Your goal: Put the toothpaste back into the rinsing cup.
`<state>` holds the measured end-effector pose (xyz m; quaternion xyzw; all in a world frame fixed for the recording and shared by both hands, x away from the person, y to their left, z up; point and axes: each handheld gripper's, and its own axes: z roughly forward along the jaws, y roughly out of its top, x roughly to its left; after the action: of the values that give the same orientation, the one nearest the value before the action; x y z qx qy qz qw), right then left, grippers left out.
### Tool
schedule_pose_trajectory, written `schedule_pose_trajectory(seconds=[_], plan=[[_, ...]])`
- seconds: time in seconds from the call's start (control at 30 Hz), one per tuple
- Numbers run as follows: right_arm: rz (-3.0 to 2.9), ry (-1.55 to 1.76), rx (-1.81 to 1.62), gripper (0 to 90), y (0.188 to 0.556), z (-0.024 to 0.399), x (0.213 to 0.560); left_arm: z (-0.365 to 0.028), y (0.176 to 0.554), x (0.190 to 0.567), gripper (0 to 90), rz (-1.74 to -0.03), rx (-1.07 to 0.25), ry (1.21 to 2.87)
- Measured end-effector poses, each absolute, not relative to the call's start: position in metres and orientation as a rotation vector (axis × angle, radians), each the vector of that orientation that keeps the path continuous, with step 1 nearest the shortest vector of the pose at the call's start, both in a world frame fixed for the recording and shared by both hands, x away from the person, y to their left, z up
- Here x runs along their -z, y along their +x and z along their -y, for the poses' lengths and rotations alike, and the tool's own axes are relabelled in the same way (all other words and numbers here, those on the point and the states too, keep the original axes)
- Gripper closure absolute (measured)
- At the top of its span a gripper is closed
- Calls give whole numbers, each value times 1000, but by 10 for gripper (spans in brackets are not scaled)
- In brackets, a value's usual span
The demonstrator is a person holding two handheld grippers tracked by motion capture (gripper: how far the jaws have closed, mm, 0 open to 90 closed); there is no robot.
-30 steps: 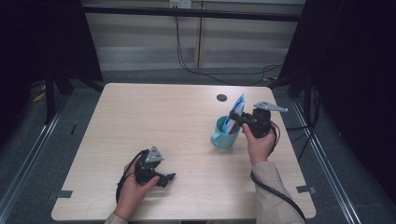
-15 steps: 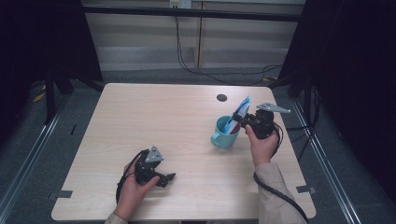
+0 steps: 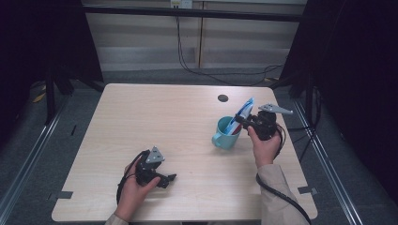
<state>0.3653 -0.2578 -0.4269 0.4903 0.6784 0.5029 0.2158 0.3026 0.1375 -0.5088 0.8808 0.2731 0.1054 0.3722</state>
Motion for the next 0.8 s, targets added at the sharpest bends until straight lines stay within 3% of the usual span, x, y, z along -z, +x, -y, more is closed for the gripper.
schedule_pose_trajectory(seconds=[0.23,0.63,0.8], plan=[[-1888,1365,-1379,558,365,258,427,-137,303,509,87,-700,-270,2257],[-1930,1401,-1354,267,366,260,426,-138,303,509,87,-700,-270,2257],[-1967,1404,-1316,220,366,261,427,-138,303,509,87,-700,-270,2257]])
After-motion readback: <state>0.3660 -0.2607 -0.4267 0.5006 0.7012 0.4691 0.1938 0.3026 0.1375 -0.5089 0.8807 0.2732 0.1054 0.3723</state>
